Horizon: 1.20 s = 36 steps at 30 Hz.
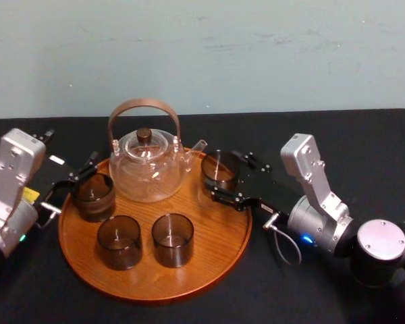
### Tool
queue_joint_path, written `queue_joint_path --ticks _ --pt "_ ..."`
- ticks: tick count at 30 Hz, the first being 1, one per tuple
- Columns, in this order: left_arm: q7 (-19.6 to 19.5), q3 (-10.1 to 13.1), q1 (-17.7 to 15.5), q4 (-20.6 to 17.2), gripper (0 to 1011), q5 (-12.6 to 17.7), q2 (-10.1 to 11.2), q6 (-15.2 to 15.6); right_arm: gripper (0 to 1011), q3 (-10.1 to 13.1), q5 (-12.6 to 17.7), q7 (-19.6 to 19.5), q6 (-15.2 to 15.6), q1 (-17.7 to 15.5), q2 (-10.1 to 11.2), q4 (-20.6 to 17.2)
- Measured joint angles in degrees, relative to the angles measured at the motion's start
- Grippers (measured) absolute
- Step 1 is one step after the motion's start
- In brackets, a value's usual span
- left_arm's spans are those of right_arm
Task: Pick up the glass from the table and place it on the tray.
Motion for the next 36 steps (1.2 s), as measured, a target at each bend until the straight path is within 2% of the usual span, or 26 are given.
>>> queue_joint_path --ticks 10,22,34,36 --pt "0.0 0.0 0.0 0.0 1001 0.0 0.0 0.0 904 -1.7 -0.5 0.6 -0.5 1.4 -0.9 2.7" --pt "0.0 0.0 0.0 0.0 1001 0.0 0.0 0.0 904 -2.6 -0.9 0.8 -1.1 2.8 -2.0 5.7" --pt "0.0 0.0 0.0 0.0 1002 0.0 0.0 0.0 908 -2.7 -0.9 0.6 -0.9 2.9 -2.1 5.8" --pt "0.0 0.0 0.0 0.0 1001 0.0 0.0 0.0 960 -2.7 -0.9 0.7 -1.0 2.9 -2.1 5.8"
